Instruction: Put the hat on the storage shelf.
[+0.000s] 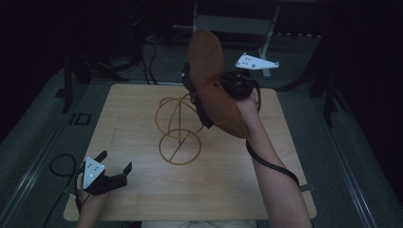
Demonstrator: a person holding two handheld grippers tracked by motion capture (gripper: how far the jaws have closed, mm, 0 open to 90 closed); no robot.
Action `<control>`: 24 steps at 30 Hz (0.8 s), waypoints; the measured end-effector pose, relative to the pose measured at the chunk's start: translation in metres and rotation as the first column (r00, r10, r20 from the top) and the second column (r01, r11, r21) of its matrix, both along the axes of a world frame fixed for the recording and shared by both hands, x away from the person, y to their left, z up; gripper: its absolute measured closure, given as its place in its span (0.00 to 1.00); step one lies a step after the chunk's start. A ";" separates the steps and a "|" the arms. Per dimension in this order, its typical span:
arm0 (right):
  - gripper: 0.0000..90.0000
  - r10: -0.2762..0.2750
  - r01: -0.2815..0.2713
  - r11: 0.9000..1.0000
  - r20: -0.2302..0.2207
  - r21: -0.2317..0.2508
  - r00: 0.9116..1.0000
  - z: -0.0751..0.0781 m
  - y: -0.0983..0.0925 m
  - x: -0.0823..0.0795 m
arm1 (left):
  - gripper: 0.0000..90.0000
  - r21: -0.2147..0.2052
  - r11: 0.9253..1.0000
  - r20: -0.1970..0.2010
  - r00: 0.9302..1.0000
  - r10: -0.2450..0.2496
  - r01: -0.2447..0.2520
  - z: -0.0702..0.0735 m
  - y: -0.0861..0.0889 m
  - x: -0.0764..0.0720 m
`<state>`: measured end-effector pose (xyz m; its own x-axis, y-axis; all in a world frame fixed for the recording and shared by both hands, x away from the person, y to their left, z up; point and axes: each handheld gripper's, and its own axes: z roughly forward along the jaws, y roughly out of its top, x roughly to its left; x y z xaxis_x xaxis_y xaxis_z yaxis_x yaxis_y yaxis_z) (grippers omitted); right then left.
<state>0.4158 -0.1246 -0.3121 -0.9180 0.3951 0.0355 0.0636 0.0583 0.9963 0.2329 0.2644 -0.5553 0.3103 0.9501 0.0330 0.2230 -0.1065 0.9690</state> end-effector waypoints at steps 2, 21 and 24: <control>0.97 0.034 -0.034 0.999 -0.011 -0.004 0.999 -0.004 0.009 0.001 | 0.03 -0.014 1.000 0.004 1.000 0.001 -0.001 0.000 0.002 -0.001; 0.76 0.043 -0.069 0.961 -0.099 -0.267 0.994 -0.035 0.101 0.009 | 0.03 -0.068 0.998 0.014 1.000 0.016 -0.015 -0.002 0.007 -0.004; 0.73 0.015 -0.041 0.962 -0.096 -0.270 0.995 -0.041 0.103 0.010 | 0.03 -0.069 0.998 0.014 1.000 0.014 -0.013 -0.002 0.007 -0.004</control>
<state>0.4255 -0.0213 -0.3534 -0.9266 0.3757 0.0153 0.1487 0.3288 0.9326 0.2287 0.2716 -0.5577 0.2973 0.9544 -0.0281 0.2103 -0.0367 0.9769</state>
